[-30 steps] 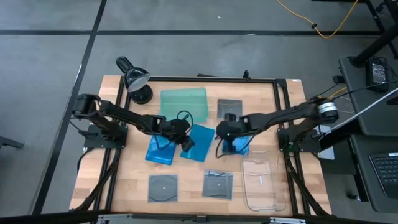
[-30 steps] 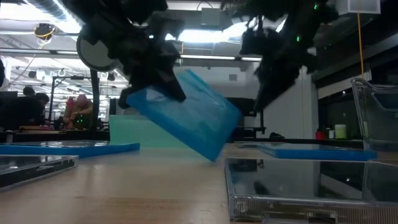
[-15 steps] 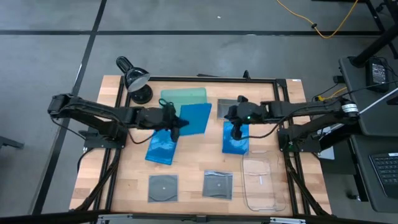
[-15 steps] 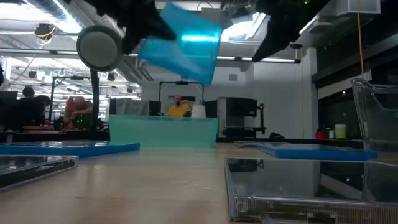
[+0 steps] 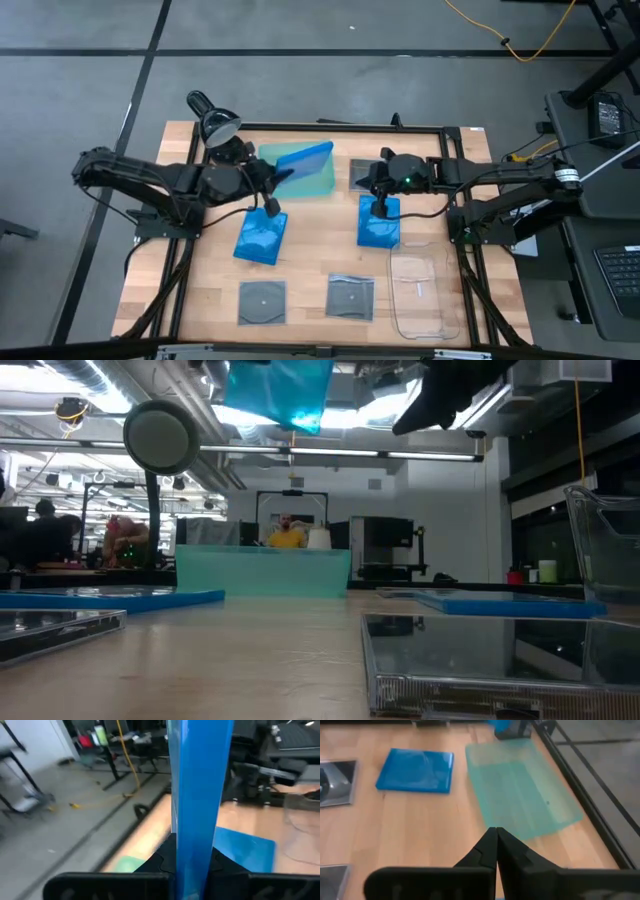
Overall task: Pick & place jewel cases by type
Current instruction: Put the middle blue CD case into the green bin
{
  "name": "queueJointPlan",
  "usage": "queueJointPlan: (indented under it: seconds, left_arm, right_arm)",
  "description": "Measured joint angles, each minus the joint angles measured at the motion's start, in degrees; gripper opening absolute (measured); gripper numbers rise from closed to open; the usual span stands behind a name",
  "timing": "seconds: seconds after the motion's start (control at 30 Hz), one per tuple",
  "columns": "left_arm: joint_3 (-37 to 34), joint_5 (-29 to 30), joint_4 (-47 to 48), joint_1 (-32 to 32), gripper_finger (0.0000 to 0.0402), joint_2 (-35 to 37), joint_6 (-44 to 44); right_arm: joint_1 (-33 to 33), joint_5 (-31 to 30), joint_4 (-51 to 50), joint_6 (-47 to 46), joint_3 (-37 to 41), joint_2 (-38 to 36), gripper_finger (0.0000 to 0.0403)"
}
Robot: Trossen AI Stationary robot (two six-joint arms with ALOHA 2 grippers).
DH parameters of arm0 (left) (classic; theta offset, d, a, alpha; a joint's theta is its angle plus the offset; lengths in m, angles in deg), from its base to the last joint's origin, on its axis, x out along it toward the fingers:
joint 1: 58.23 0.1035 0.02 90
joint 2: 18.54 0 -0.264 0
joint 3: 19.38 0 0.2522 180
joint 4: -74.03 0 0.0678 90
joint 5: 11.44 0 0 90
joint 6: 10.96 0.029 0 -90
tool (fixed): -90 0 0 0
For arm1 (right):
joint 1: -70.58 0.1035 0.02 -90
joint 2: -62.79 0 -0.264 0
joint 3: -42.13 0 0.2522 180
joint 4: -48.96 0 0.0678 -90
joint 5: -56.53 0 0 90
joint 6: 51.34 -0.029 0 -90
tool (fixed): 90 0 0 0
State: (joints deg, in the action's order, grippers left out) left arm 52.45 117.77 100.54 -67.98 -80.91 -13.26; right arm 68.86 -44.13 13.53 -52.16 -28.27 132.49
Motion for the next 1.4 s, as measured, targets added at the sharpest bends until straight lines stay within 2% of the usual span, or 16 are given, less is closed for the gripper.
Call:
queueJointPlan:
  seconds: [0.33, 0.57, 0.7, 0.83, 1.0, 1.23, 1.4]
  left_arm:
    - [10.5, 13.7, 2.2, -5.1, 0.0012, -4.8, 21.4]
    - [12.7, 24.9, 2.2, -8.9, 0.0012, -8.8, 36.3]
    - [12.8, 32.3, 2.1, -10.7, 0.0012, -11.1, 46.2]
    - [12.8, 37.3, 2.1, -11.9, 0.0012, -13.4, 54.5]
    - [12.8, 38.3, 2.4, -12.7, 0.0012, -15.0, 56.2]
    - [12.8, 38.3, 2.6, -12.7, 0.0012, -16.2, 57.1]
    - [12.8, 38.3, 2.9, -12.7, 0.0012, -16.3, 56.2]
  right_arm:
    - [0.0, 0.2, 3.1, 1.1, 0.0, 0.0, 0.0016]
    - [-0.1, 0.2, 3.1, 1.3, 0.0, 0.0, 0.0005]
    - [-1.0, 0.2, 3.1, 1.1, 0.0, 0.0, 0.0013]
    - [-1.9, 0.2, 3.1, 1.1, 0.0, 0.0, 0.0018]
    - [-2.7, 0.3, 3.1, 1.2, 0.0, 0.0, 0.0006]
    - [-2.7, 0.2, 4.5, 4.4, 0.0, 0.0, 0.0015]
    - [-2.6, 0.3, 4.7, 5.6, 0.0, 0.0, 0.0005]
